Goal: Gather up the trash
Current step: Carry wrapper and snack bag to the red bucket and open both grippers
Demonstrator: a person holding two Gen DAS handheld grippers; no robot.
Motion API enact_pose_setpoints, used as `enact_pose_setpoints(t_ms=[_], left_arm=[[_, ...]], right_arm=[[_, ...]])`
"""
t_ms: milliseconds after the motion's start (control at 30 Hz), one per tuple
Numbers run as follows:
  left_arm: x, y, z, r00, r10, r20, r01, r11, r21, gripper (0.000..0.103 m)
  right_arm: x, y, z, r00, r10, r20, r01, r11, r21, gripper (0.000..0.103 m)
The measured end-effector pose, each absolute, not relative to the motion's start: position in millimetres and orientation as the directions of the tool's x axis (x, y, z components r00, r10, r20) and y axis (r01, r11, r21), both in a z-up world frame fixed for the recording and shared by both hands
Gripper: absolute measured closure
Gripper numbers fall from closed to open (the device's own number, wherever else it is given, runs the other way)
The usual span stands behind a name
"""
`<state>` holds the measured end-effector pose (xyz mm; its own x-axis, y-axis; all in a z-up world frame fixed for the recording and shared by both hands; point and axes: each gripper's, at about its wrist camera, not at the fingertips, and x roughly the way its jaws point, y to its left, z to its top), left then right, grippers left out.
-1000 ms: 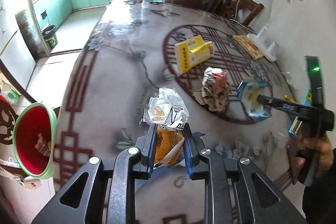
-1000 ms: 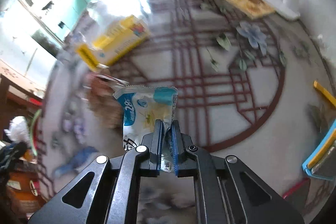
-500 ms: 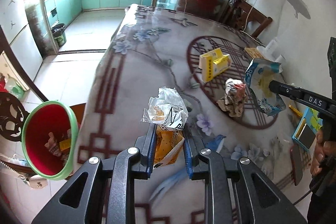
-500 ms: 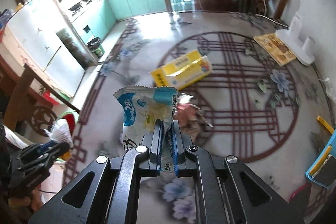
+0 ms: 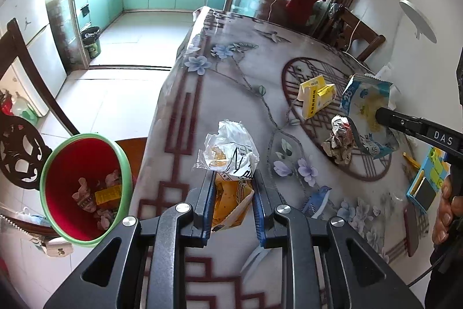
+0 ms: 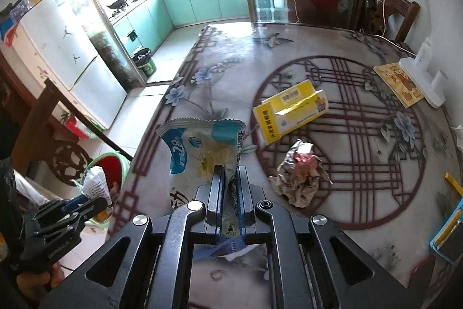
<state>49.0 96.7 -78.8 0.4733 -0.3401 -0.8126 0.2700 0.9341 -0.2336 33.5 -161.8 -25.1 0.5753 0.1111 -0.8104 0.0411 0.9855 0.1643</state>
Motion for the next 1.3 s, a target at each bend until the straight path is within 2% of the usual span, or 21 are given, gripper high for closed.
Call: enact_pose_setpoints(t_ms=[567,1300], left_arm=[[59.5,123.5,-81.9,0.479,-0.33,-0.814,0.238,0.941,-0.241,0.083],[63.4,211.1,-102.8,0.493,-0.245,-0.835,0.086,0.969,-0.233,0.083]], right_arm=[[40.7,-126.6,-22.4,0.567,0.129,-0.813,0.003,0.987,0.158,0.095],[62.0,-59.4,-31.4,0.533,0.178,-0.827,-0.089,0.984,0.154,0.095]])
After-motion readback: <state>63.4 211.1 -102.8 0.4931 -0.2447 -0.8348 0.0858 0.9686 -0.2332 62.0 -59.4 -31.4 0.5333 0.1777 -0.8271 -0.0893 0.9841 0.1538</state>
